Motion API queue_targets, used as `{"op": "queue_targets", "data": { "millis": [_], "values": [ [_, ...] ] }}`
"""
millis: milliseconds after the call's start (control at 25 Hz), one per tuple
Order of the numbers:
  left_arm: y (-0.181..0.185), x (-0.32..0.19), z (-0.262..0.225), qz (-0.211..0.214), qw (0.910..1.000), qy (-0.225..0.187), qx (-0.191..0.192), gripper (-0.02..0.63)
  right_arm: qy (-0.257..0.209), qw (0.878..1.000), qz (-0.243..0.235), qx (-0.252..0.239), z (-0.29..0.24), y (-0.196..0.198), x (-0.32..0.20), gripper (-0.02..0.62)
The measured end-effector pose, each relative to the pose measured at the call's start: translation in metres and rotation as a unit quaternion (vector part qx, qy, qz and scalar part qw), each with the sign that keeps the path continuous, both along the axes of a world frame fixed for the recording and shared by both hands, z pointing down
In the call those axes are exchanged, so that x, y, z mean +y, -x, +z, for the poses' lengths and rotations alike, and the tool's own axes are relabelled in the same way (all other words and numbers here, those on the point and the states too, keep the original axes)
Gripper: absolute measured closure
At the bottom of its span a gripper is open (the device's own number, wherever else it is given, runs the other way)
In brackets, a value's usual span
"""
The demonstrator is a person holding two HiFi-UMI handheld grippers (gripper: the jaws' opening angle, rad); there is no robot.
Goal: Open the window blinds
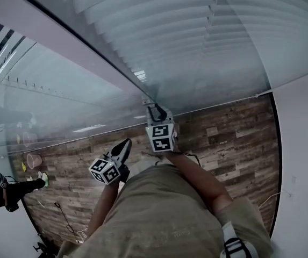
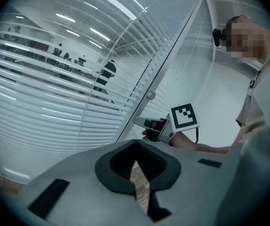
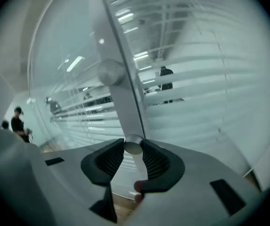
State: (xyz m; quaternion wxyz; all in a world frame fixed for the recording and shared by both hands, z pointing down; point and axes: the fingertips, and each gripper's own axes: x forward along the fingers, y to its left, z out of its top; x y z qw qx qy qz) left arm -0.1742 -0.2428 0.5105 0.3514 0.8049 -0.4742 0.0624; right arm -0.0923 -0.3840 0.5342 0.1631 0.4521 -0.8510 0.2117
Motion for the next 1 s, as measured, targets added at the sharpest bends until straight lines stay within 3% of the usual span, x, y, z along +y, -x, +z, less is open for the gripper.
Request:
{"op": "queue_targets", "data": {
  "millis": [80, 160, 240, 320, 360, 400, 440, 480, 560, 720, 760, 800, 840, 880, 920, 1000],
  "values": [
    [-0.002, -0.002, -0.002, 0.004, 1.0, -0.002, 0.001, 0.592, -0.061, 0.99, -0.028, 0.122, -0.002, 0.003, 0.002, 0.466],
    [-0.005, -0.003, -0.003, 0.008, 1.0, -0.004, 0.0, 0.592, -0.104, 0.971, -0.054, 0.208, -0.001, 0.005, 0.003, 0.465],
    [-0.007, -0.002, -0.004, 0.011, 0.9999, -0.006, 0.0, 0.592, -0.109, 0.969, -0.068, 0.21, 0.002, 0.005, 0.006, 0.463],
    [-0.008, 0.0, -0.004, 0.012, 0.9999, -0.007, 0.001, 0.592, -0.051, 0.991, -0.071, 0.105, 0.007, 0.005, 0.013, 0.454],
    [-0.007, 0.001, -0.004, 0.011, 0.9999, -0.007, 0.001, 0.592, 0.001, 0.998, -0.064, 0.013, 0.011, 0.004, 0.017, 0.412],
    [-0.005, 0.002, -0.004, 0.009, 0.9999, -0.007, 0.001, 0.592, 0.061, 0.993, -0.05, -0.093, 0.014, 0.004, 0.02, 0.386],
    [-0.002, 0.003, -0.003, 0.007, 0.9999, -0.007, 0.0, 0.592, 0.12, 0.972, -0.03, -0.198, 0.016, 0.003, 0.021, 0.379],
    [0.001, 0.004, -0.002, 0.005, 1.0, -0.006, -0.001, 0.592, 0.165, 0.943, -0.011, -0.288, 0.017, 0.002, 0.021, 0.379],
    [0.005, 0.006, 0.001, 0.003, 1.0, -0.005, -0.001, 0.592, 0.207, 0.891, 0.014, -0.404, 0.015, -0.002, 0.018, 0.379],
    [0.008, 0.007, 0.002, 0.001, 1.0, -0.002, 0.0, 0.592, 0.242, 0.825, 0.033, -0.509, 0.009, -0.003, 0.006, 0.385],
    [0.009, 0.007, 0.002, 0.0, 1.0, -0.001, 0.001, 0.592, 0.252, 0.813, 0.041, -0.523, 0.009, -0.003, 0.004, 0.41],
    [0.009, 0.006, 0.001, -0.002, 1.0, -0.001, 0.002, 0.592, 0.26, 0.808, 0.05, -0.526, 0.01, -0.003, 0.002, 0.456],
    [0.01, 0.006, 0.0, -0.003, 1.0, -0.001, 0.002, 0.592, 0.262, 0.814, 0.056, -0.516, 0.011, -0.003, 0.001, 0.465],
    [0.011, 0.005, 0.0, -0.005, 1.0, -0.001, 0.003, 0.592, 0.256, 0.832, 0.059, -0.488, 0.011, -0.003, 0.0, 0.466],
    [0.012, 0.004, -0.001, -0.005, 1.0, -0.001, 0.003, 0.592, 0.242, 0.863, 0.058, -0.44, 0.01, -0.003, 0.0, 0.468],
    [0.014, 0.002, -0.001, -0.005, 1.0, -0.002, 0.002, 0.592, 0.188, 0.939, 0.043, -0.284, 0.01, 0.001, -0.001, 0.468]
  ]
}}
